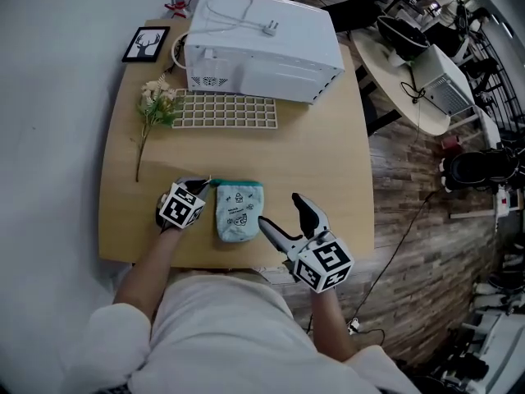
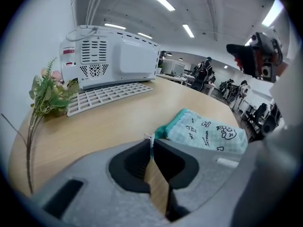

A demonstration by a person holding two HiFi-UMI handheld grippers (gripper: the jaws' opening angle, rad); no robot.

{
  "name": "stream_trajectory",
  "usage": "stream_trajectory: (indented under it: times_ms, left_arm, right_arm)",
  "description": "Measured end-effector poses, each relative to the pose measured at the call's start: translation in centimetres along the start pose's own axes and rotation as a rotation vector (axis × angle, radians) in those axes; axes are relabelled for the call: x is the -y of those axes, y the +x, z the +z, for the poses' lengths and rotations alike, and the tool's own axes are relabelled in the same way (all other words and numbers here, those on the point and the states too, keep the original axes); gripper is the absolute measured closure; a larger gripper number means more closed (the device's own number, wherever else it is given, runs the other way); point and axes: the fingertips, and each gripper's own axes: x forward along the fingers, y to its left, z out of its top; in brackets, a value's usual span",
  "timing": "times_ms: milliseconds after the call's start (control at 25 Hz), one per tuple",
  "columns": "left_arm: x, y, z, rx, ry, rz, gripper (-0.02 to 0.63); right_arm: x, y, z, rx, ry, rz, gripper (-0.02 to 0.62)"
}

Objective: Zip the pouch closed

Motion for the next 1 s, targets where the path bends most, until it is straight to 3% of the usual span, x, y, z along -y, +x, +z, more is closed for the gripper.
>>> stream_trajectory:
  times_ms: [280,600,800,1000]
  left_arm:
    - [1.3,-2.6,3.0,0.180,-0.002,-0.110,0.577]
    - [5.2,-7.9,7.9,0.374,0.185,-0.314,0.577]
    - [7.3,-10.7,9.6,0.453,0.242,-0.412,0.577]
    - [8.7,-12.7,9.9,0.493,0.225,-0.520,0.577]
  right_arm:
    - [-0.3,1.1,0.7,0.001,-0.016,0.036,0.218]
    - [-0.8,1.3,2.9,0.036,-0.042,0.071,0.238]
    - [-2.1,1.3,3.3,0.032,-0.061,0.118,0.276]
    - [-3.3,1.4,3.2,0.011,-0.081,0.171,0.311]
